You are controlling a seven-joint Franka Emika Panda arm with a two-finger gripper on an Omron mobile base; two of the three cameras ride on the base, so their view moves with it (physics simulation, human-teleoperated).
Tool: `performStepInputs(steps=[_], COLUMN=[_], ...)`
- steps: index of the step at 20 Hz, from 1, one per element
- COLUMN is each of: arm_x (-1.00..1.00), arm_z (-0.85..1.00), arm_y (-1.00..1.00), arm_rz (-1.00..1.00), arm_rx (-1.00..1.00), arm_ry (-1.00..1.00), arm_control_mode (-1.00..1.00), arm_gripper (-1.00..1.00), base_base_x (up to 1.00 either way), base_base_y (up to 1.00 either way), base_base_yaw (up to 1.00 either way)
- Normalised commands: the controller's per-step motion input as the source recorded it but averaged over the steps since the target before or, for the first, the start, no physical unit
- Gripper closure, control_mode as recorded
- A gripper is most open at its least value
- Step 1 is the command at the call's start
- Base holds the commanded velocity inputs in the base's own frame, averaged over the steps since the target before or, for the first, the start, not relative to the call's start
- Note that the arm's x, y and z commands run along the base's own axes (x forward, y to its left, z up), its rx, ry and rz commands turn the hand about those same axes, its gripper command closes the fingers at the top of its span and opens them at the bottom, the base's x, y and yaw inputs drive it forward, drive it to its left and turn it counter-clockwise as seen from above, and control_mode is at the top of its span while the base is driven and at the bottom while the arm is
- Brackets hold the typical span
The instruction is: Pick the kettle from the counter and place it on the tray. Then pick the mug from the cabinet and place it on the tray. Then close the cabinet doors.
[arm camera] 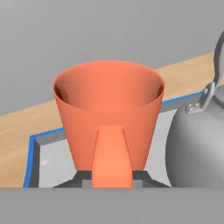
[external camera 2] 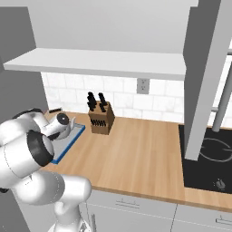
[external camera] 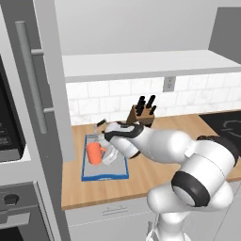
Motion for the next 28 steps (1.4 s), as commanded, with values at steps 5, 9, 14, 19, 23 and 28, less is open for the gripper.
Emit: performStepInputs(steps=[5, 9, 14, 19, 23, 28], arm_x=[-0.33, -0.16, -0.03, -0.27, -0.37, -0.19], arm_z=[-0.29, -0.28, -0.25, -0.04, 0.39, 0.99], arm_y=[-0.29, -0.07, -0.03, -0.17, -0.30, -0.15], arm_rz=[0.00, 0.00, 0.00, 0.00, 0.00, -0.03], arm_rx=[0.00, 0.00, 0.01, 0.04, 0.04, 0.01], arm_ry=[0.00, 0.00, 0.00, -0.09, -0.08, 0.01], arm_control_mode=[-1.00, -1.00, -1.00, -1.00, -1.00, -1.00], arm_gripper=[1.00, -1.00, -1.00, -1.00, -1.00, -1.00], base_base_x=[0.00, 0.00, 0.00, 0.00, 0.00, 0.00], base_base_y=[0.00, 0.00, 0.00, 0.00, 0.00, 0.00], base_base_yaw=[0.00, 0.00, 0.00, 0.00, 0.00, 0.00])
